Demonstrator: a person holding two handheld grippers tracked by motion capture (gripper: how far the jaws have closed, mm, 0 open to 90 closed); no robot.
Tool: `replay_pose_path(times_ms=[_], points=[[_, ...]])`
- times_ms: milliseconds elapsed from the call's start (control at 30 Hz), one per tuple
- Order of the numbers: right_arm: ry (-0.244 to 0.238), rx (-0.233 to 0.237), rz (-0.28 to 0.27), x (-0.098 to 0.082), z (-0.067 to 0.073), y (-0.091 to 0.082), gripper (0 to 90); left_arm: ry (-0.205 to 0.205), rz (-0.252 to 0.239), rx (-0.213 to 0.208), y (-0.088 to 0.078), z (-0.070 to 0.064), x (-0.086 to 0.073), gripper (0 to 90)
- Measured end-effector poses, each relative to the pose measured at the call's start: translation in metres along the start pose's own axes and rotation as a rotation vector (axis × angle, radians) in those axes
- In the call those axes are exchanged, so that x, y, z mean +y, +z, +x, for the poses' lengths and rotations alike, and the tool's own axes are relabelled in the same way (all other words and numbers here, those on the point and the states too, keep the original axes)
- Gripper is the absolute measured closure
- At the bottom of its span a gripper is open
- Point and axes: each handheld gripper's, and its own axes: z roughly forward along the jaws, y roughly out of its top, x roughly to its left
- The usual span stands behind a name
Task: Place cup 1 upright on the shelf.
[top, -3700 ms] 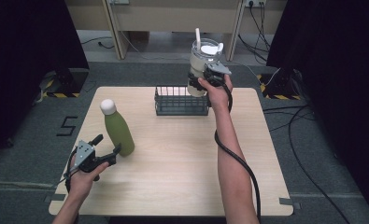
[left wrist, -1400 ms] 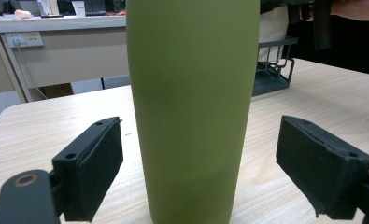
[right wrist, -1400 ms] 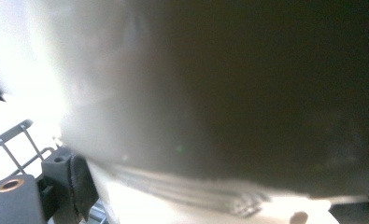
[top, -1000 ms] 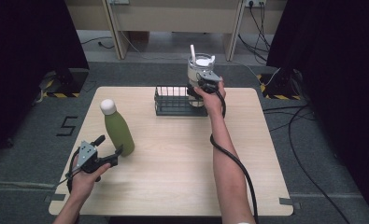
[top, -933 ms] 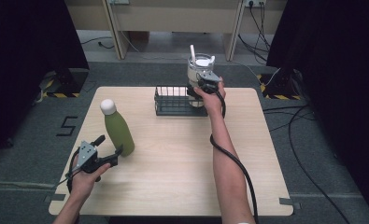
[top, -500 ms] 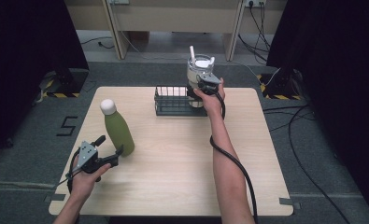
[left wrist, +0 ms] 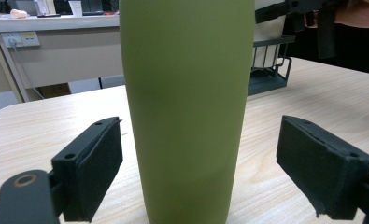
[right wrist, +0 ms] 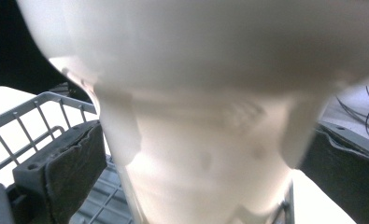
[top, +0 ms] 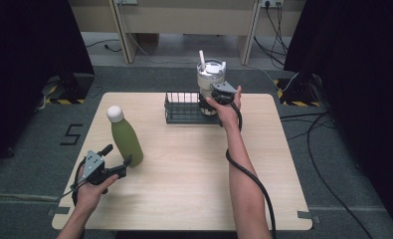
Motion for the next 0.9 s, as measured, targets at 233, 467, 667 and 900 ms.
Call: replay_pose_path(times_ms=[233,467,667,900], points=[[-0.013,0.005,0.009,-0.007,-0.003,-0.013,0.7,0.004,0.002,0.005,0.001,-0.001,0.000,13.3],[-0.012,0.005,-0.002,-0.010,-0.003,-0.030,1.7,0.012,0.002,0.008,-0.001,-0.001,0.000,13.2],[0.000,0.008,-0.007,-0.011,-0.004,-0.048,2.9,0.018,-0.002,0.015,-0.002,-0.002,0.001,13.2],[0.005,0.026,-0.008,-0.013,-0.007,-0.070,3.9,0.025,0.000,0.009,-0.001,-0.004,0.002,13.2]])
